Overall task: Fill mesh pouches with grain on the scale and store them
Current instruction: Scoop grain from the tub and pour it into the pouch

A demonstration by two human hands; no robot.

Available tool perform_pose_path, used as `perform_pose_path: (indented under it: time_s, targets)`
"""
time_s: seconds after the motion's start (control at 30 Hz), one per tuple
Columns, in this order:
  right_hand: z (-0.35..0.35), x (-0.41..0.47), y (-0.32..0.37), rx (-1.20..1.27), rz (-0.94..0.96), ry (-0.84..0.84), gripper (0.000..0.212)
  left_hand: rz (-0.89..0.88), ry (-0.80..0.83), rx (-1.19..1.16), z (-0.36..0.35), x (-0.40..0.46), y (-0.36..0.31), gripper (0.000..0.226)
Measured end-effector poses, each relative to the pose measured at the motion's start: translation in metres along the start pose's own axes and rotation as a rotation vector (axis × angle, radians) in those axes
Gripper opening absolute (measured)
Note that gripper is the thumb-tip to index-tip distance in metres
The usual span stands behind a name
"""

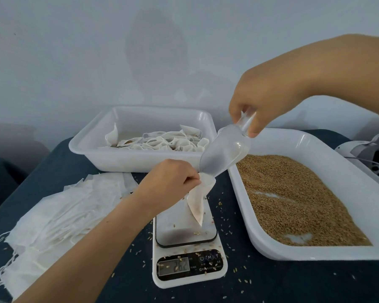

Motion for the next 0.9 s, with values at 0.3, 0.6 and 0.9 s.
perform_pose_path:
  time_s: [0.3, 0.6, 0.9]
  targets:
    - [-0.083, -0.069, -0.07, 0.611, -0.182, -0.269, 0.029, 0.069, 0.008, -0.092, 0.005, -0.009, 0.014, 0.025]
    - [-0.282, -0.084, -0.086, 0.692, -0.626, 0.032, 0.026, 0.291, -0.103, 0.109, 0.006, -0.026, 0.022, 0.075]
    - [-0.282, -0.078, -0.073, 0.512, -0.656, 0.164, 0.035, 0.206, -0.061, 0.193, -0.01, -0.019, 0.016, 0.029]
Point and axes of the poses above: each hand's wrist, its own x-axis towards the middle knuckle, its own z-axis out of the back of the hand, y = z × x, the point moved 8 cm from there along x, towards the middle knuckle, and after that the axes turned 14 degrees about z, right-handed, at the moved point
